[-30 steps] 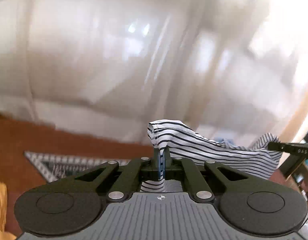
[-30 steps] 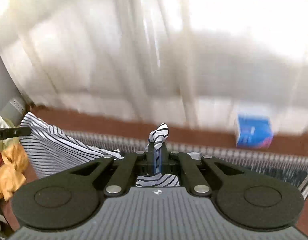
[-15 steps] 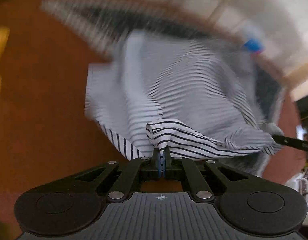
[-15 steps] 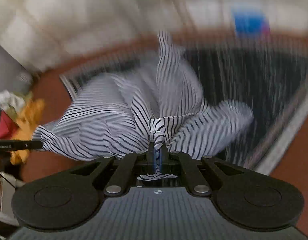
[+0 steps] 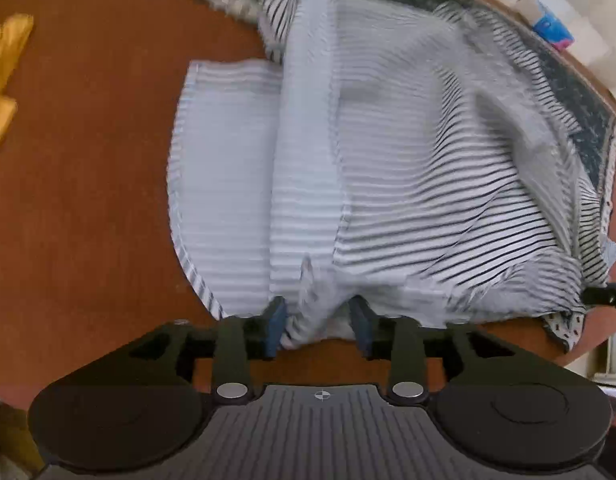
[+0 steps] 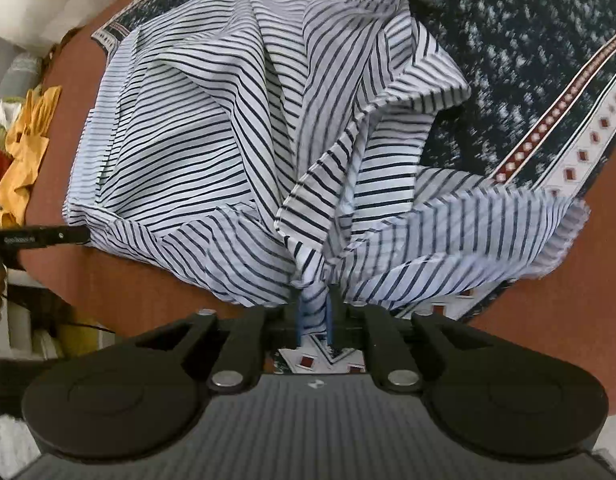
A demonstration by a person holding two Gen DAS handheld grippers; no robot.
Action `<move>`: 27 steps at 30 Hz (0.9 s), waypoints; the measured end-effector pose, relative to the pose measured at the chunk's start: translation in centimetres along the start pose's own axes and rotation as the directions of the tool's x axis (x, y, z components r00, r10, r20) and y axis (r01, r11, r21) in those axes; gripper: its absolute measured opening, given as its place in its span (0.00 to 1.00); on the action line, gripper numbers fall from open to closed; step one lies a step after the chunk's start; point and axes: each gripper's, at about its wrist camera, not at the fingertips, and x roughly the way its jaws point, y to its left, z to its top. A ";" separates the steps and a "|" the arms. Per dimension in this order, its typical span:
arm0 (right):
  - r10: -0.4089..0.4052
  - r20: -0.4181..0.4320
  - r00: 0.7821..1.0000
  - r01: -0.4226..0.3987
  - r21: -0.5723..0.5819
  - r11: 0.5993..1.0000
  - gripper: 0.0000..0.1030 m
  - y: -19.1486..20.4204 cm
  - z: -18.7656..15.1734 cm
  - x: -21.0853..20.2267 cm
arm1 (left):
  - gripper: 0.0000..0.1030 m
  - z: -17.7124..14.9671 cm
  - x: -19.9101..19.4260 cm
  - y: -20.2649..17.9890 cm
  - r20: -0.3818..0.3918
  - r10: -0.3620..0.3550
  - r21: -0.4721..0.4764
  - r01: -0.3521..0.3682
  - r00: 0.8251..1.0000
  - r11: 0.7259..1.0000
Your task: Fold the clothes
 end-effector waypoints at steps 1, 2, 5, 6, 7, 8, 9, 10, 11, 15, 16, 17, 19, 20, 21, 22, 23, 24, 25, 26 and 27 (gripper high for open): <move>-0.003 0.016 1.000 0.003 -0.001 1.000 0.30 -0.2 0.1 -0.7 | 0.53 0.5 -0.8 -0.3 0.017 0.001 0.026 -0.001 1.000 1.000; -0.001 0.039 0.999 0.001 0.011 1.000 0.34 -0.4 0.3 -1.5 | 0.56 1.1 -1.7 -0.6 0.037 0.000 0.051 -0.002 0.999 0.999; 0.004 0.127 0.992 -0.010 0.048 0.999 0.35 -1.5 0.9 -4.0 | 0.61 3.7 -3.5 -3.0 0.111 -0.044 0.126 0.030 0.993 0.992; -0.002 0.158 0.987 -0.006 0.055 0.998 0.35 -1.7 1.1 -4.7 | 0.61 4.3 -3.4 -4.3 0.117 -0.075 0.149 0.057 0.990 0.987; -0.012 0.183 0.983 0.001 0.061 0.998 0.35 -1.9 1.2 -5.2 | 0.61 4.8 -3.3 -5.6 0.124 -0.107 0.173 0.085 0.987 0.981; -0.022 0.207 0.978 0.009 0.067 0.998 0.35 -2.0 1.4 -5.6 | 0.61 5.2 -3.0 -6.9 0.123 -0.139 0.197 0.113 0.983 0.974; -0.033 0.226 0.974 0.018 0.071 0.997 0.35 -2.4 1.5 -5.8 | 0.61 5.3 -2.4 -8.1 0.110 -0.170 0.225 0.142 0.979 0.964; -0.044 0.244 0.969 0.027 0.076 0.997 0.35 -2.7 1.6 -6.0 | 0.61 5.4 -1.9 -9.6 0.093 -0.195 0.261 0.166 0.976 0.951; -0.054 0.251 0.967 0.037 0.072 0.997 0.35 -3.1 1.8 -6.2 | 0.61 5.5 -1.3 -11.1 0.076 -0.215 0.296 0.184 0.974 0.937; -0.096 0.263 0.960 0.108 -0.030 0.994 0.35 -3.8 3.2 -5.5 | 0.61 4.7 1.3 -16.6 -0.002 -0.241 0.418 0.219 0.971 0.882; -0.104 0.257 0.961 0.123 -0.060 0.991 0.36 -3.9 3.7 -5.0 | 0.61 4.2 1.8 -17.5 -0.018 -0.247 0.427 0.231 0.969 0.874; -0.110 0.252 0.962 0.135 -0.083 0.987 0.39 -4.0 4.1 -4.6 | 0.61 3.8 2.3 -18.3 -0.035 -0.256 0.435 0.246 0.966 0.866; -0.113 0.245 0.963 0.150 -0.136 0.979 0.44 -4.3 4.8 -3.8 | 0.62 3.2 2.9 -19.9 -0.071 -0.286 0.448 0.287 0.955 0.847; -0.108 0.246 0.963 0.149 -0.156 0.976 0.46 -4.4 5.0 -3.5 | 0.62 2.9 3.2 -20.7 -0.083 -0.293 0.459 0.297 0.953 0.837; -0.101 0.247 0.964 0.148 -0.177 0.973 0.48 -4.6 5.2 -3.2 | 0.63 2.6 3.5 -21.3 -0.082 -0.285 0.476 0.289 0.955 0.830; -0.101 0.243 0.965 0.148 -0.184 0.972 0.49 -4.8 5.5 -2.7 | 0.64 2.3 3.7 -21.9 -0.082 -0.278 0.493 0.281 0.957 0.823; -0.101 0.239 0.966 0.148 -0.190 0.971 0.49 -5.1 5.7 -2.3 | 0.64 2.1 4.1 -22.5 -0.080 -0.267 0.505 0.270 0.960 0.820; -0.101 0.234 0.967 0.148 -0.193 0.970 0.49 -5.4 6.0 -1.9 | 0.64 2.0 4.5 -22.9 -0.082 -0.254 0.503 0.260 0.964 0.824; -0.102 0.230 0.968 0.148 -0.193 0.970 0.49 -5.6 6.2 -1.6 | 0.64 2.1 5.1 -23.1 -0.095 -0.248 0.495 0.262 0.964 0.828; -0.102 0.226 0.969 0.147 -0.193 0.970 0.49 -5.8 6.4 -1.4 | 0.64 2.0 5.5 -23.4 -0.107 -0.247 0.486 0.267 0.963 0.832; -0.097 0.224 0.970 0.141 -0.190 0.972 0.49 -5.9 6.5 -1.2 | 0.64 2.0 5.9 -23.5 -0.114 -0.249 0.477 0.273 0.962 0.835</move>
